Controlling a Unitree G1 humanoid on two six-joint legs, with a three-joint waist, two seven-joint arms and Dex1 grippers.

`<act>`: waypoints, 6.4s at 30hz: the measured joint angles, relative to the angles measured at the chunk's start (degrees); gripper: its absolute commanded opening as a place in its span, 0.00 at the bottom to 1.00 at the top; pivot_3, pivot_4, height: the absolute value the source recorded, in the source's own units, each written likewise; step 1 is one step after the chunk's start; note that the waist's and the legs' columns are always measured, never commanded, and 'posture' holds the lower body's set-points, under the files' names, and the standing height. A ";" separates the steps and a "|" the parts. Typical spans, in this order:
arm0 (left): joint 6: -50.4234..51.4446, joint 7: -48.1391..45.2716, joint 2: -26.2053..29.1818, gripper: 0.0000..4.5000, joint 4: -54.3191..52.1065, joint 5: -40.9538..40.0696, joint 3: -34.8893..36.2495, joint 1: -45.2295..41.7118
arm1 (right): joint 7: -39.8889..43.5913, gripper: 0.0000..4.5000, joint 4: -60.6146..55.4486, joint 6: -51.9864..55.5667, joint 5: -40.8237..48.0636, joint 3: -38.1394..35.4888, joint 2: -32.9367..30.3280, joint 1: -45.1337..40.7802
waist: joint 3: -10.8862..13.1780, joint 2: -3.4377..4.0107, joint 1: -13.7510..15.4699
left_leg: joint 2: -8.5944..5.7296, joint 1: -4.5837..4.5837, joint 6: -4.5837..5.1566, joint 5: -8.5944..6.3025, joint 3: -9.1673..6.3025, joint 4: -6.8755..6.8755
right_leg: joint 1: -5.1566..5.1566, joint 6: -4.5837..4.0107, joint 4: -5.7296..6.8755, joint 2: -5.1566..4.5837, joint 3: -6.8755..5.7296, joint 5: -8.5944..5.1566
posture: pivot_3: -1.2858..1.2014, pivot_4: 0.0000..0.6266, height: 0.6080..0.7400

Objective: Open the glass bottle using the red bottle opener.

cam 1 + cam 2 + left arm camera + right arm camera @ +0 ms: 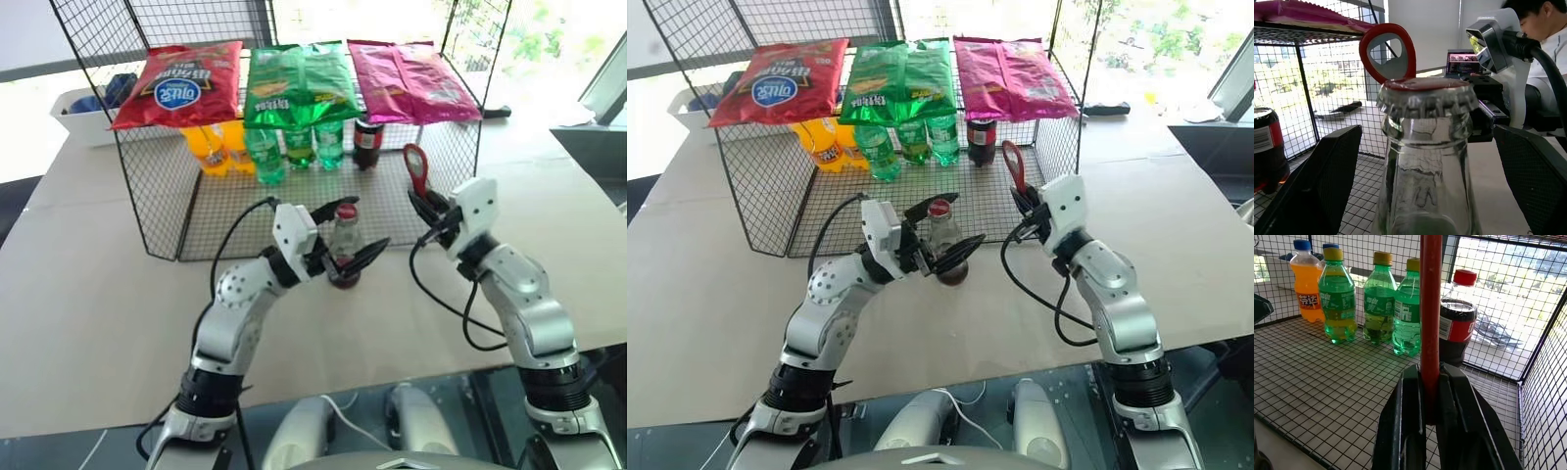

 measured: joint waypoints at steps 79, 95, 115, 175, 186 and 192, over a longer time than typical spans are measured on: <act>-7.73 3.25 -3.02 0.50 7.97 1.71 -0.14 -0.75 | -13.23 0.00 33.30 -62.23 -47.61 13.62 -12.45 -20.75 | -0.28 0.09 1.36 | 0.06 1.25 -0.01 0.00 -0.14 -0.04 | 1.44 0.02 -0.25 0.13 -0.09 -0.05 | 0.52 0.24 0.96; -7.70 2.60 -4.13 0.50 10.83 2.33 -1.94 -3.67 | -19.34 0.00 38.21 -67.81 -51.10 13.45 -16.68 -24.49 | -0.28 0.09 1.27 | 0.07 1.22 0.00 0.00 -0.14 -0.13 | 1.44 0.02 -0.38 0.15 -0.09 -0.06 | 0.52 0.24 0.96; -7.87 2.44 -4.16 0.50 9.66 2.24 -2.02 -2.49 | -20.12 0.00 36.06 -68.90 -48.03 13.34 -14.82 -24.50 | -0.27 0.09 1.33 | 0.08 1.15 0.01 -0.01 -0.20 -0.18 | 1.44 0.02 -0.55 0.15 -0.11 -0.06 | 0.52 0.24 0.96; -4.48 0.76 5.52 0.99 4.26 4.74 -0.79 13.44 | 1.89 1.00 9.64 -0.30 -2.41 1.86 -2.97 4.88 | -0.19 0.27 1.19 | 0.12 0.11 0.01 0.00 -0.01 -0.91 | 0.04 -0.02 -0.89 -0.01 -0.02 0.00 | 0.52 0.24 0.96; -4.93 5.98 8.49 0.99 -2.35 4.04 8.19 27.47 | 11.58 1.00 4.95 -2.84 4.17 -3.49 -7.12 17.14 | -0.20 0.30 1.25 | 0.16 0.23 0.01 -0.01 -0.01 -0.89 | 0.19 -0.01 -0.89 -0.15 -0.04 -0.01 | 0.52 0.24 0.96; -4.55 14.85 7.57 0.99 -1.79 4.92 18.29 29.88 | 20.52 1.00 4.72 -8.43 7.74 -5.25 -9.87 23.64 | -0.21 0.29 1.25 | 0.16 0.33 0.01 -0.01 -0.01 -0.73 | 0.38 0.01 -0.89 -0.13 -0.09 0.00 | 0.52 0.24 0.96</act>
